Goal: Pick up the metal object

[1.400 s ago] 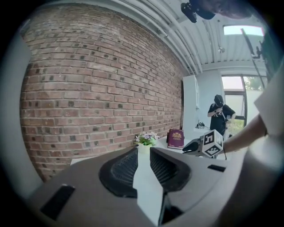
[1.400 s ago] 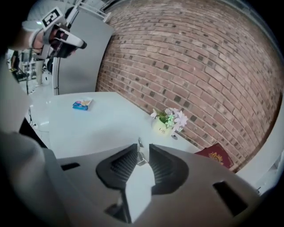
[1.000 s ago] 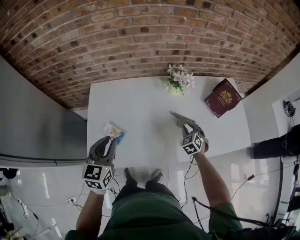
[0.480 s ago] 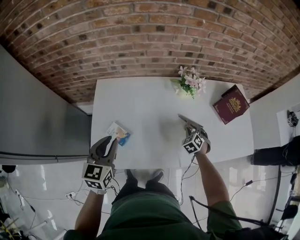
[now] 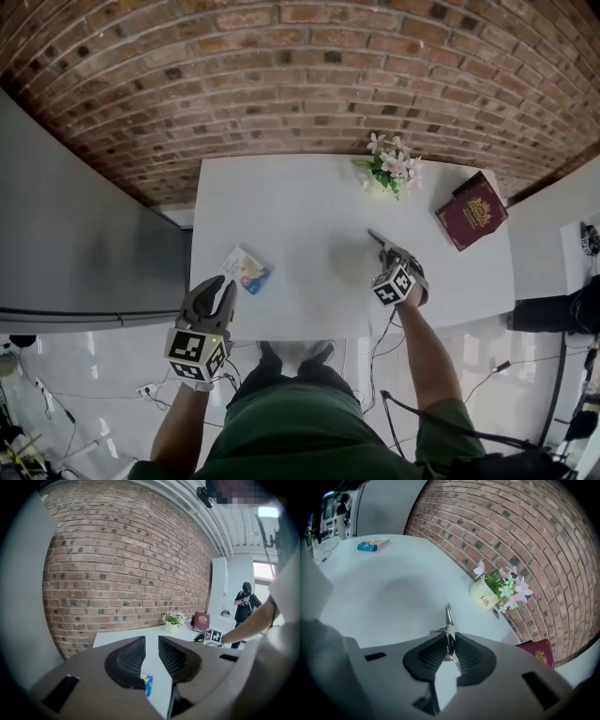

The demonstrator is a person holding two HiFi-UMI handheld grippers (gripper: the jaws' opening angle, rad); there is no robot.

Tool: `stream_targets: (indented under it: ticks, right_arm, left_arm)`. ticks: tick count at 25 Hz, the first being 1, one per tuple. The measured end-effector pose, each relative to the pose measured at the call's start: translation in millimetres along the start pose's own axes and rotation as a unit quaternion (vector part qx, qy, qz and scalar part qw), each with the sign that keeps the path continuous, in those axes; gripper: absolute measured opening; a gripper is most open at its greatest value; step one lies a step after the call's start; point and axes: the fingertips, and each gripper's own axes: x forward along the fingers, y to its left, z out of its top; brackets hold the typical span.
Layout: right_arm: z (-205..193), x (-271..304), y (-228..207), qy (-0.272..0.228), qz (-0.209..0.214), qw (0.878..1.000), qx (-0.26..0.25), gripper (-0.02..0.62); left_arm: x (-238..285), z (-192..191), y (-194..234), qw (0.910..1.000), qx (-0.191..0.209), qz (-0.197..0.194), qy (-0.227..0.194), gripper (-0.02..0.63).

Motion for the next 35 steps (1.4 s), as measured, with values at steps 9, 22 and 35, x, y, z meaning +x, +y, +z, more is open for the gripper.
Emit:
stream_targets:
  ticks: [9, 22, 35]
  right_arm:
    - [9, -14, -10, -0.008, 0.003, 1.000, 0.027, 0.009]
    - [57, -78, -37, -0.111, -0.014, 0.980, 0.167, 0.009]
    - [107, -161, -50, -0.215, -0.016, 0.939, 0.267, 0.009]
  left_arm:
    - [11, 9, -7, 0.9994, -0.011, -0.032, 0.000, 0.078]
    - [29, 29, -14, 0.9968, -0.004, -0.077, -0.021, 0.078]
    - [37, 73, -19, 0.9921, 0.012, -0.101, -0.074, 0.078]
